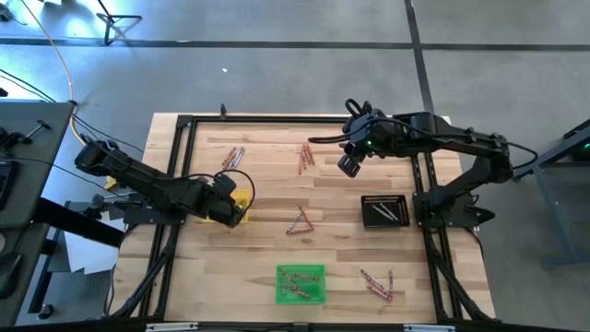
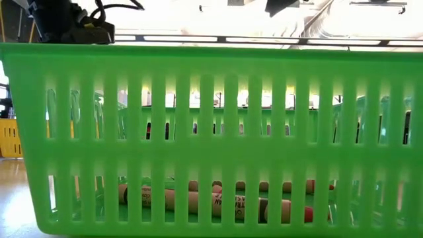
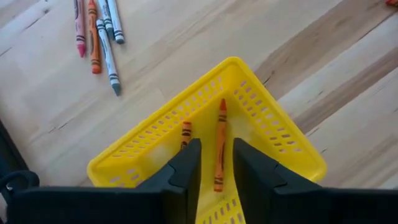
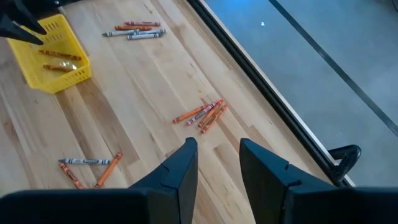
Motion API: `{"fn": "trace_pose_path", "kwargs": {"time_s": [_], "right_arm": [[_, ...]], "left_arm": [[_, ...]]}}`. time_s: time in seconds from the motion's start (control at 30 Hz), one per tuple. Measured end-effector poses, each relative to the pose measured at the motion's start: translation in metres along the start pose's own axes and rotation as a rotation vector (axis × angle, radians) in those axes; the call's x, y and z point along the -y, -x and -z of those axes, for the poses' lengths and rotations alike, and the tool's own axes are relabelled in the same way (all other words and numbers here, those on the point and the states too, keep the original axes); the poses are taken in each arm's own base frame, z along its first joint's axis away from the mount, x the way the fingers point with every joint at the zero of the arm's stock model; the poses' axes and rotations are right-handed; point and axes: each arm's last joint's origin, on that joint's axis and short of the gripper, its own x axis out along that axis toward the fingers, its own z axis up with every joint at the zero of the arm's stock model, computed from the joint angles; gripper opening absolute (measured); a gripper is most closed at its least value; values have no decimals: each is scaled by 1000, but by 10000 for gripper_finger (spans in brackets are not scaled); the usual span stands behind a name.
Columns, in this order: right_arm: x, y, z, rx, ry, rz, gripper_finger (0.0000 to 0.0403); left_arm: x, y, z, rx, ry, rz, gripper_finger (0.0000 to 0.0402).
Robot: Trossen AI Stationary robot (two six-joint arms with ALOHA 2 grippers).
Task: Sort crayons
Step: Put the gray crayon into the black bin
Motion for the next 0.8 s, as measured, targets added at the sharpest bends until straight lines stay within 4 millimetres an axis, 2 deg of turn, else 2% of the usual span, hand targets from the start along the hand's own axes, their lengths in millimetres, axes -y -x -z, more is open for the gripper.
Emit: {"fn": "trace_pose_path", "kwargs": {"time_s": [0.2, 0.33, 0.6, 0.8], "right_arm": [[0, 0, -1, 6, 2, -2, 112], [0, 0, -1, 5, 3, -2, 112], [1, 0, -1, 5, 46, 1, 112], [8, -4, -3, -3, 54, 16, 112]], "left_arm": [[-3, -2, -9, 130, 28, -55, 89], [-14, -7, -26, 174, 75, -115, 84], [-47, -36, -67, -60, 150, -128, 74], [-69, -50, -91, -70, 173, -114, 67]]}}
